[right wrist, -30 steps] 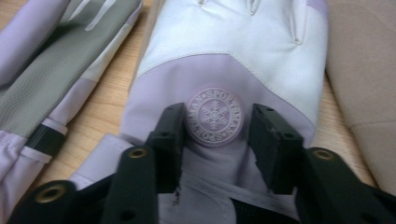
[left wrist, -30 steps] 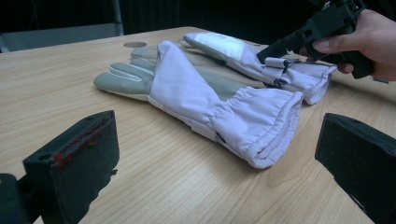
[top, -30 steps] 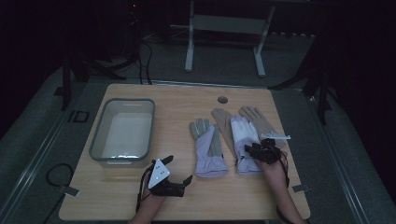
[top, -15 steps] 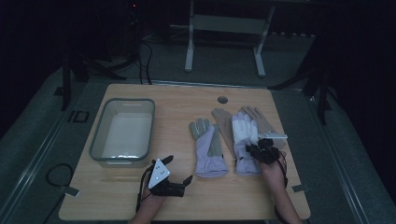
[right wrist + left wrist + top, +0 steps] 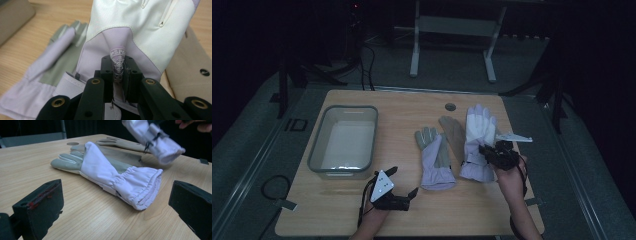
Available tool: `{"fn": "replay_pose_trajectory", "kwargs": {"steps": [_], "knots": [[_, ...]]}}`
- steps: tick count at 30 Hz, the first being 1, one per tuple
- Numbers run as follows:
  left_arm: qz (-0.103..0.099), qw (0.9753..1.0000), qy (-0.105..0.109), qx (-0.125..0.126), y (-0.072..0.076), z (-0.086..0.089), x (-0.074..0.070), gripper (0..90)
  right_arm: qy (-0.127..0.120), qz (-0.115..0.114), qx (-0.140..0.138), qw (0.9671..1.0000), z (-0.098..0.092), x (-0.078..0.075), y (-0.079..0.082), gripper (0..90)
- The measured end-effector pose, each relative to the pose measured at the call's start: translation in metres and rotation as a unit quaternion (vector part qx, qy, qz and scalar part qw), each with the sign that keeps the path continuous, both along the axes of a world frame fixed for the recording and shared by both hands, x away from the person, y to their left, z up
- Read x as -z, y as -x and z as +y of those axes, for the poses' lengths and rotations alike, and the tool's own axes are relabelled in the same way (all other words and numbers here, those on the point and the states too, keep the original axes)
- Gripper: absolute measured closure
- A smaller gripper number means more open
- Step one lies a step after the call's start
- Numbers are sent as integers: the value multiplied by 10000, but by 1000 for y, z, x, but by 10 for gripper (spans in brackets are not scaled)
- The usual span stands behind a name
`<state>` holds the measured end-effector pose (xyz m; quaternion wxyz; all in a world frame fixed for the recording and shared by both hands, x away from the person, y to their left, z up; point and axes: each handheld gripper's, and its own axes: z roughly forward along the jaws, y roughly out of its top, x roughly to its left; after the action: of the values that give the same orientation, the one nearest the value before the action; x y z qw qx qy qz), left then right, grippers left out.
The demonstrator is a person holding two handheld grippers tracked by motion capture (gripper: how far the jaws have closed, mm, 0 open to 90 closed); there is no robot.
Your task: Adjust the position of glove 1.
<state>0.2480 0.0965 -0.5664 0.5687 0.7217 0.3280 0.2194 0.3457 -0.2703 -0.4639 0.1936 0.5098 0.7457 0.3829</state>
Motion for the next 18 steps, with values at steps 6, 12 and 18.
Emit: {"fn": "replay_pose_trajectory", "kwargs": {"steps": [6,12,18], "knots": [[-1,10000,1,-3,0,0,0,0,-40,-174,-92,9998,14,-27,7,802],[-8,10000,-1,-13,0,0,0,0,-68,-248,-235,9994,36,-50,14,803],[-11,10000,1,-16,0,0,0,0,-138,-275,-408,9987,59,-57,21,802]]}}
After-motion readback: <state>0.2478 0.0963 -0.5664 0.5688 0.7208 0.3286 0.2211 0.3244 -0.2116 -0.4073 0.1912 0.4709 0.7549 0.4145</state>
